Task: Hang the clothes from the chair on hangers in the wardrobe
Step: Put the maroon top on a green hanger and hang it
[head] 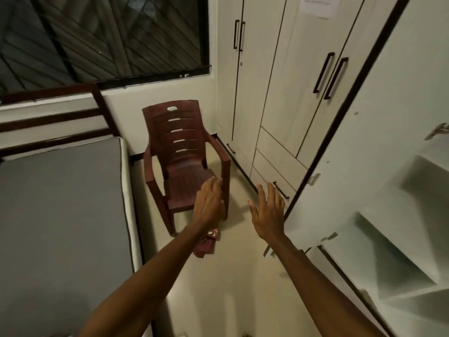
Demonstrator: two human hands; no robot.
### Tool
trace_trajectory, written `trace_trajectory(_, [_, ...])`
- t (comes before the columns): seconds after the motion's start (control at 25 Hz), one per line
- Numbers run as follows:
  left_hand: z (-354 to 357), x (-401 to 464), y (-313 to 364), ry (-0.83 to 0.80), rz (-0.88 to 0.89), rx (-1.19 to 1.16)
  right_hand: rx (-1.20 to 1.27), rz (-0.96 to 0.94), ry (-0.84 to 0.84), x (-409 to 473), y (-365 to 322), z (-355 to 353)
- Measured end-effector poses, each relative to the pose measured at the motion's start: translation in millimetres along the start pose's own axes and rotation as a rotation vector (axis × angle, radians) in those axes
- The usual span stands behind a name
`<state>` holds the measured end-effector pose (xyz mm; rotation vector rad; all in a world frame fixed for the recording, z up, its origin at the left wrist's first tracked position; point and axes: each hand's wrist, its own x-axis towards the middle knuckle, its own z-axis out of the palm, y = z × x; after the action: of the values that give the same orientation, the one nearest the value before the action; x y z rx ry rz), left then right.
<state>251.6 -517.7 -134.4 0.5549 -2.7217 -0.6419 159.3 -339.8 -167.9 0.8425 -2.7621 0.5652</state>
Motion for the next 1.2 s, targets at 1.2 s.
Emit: trace_trajectory(1.2, [315.0, 168.8, -351.1, -0.481, -0.283, 0.019, 0.05, 0.192, -0.614, 142.5, 8.2, 504.5])
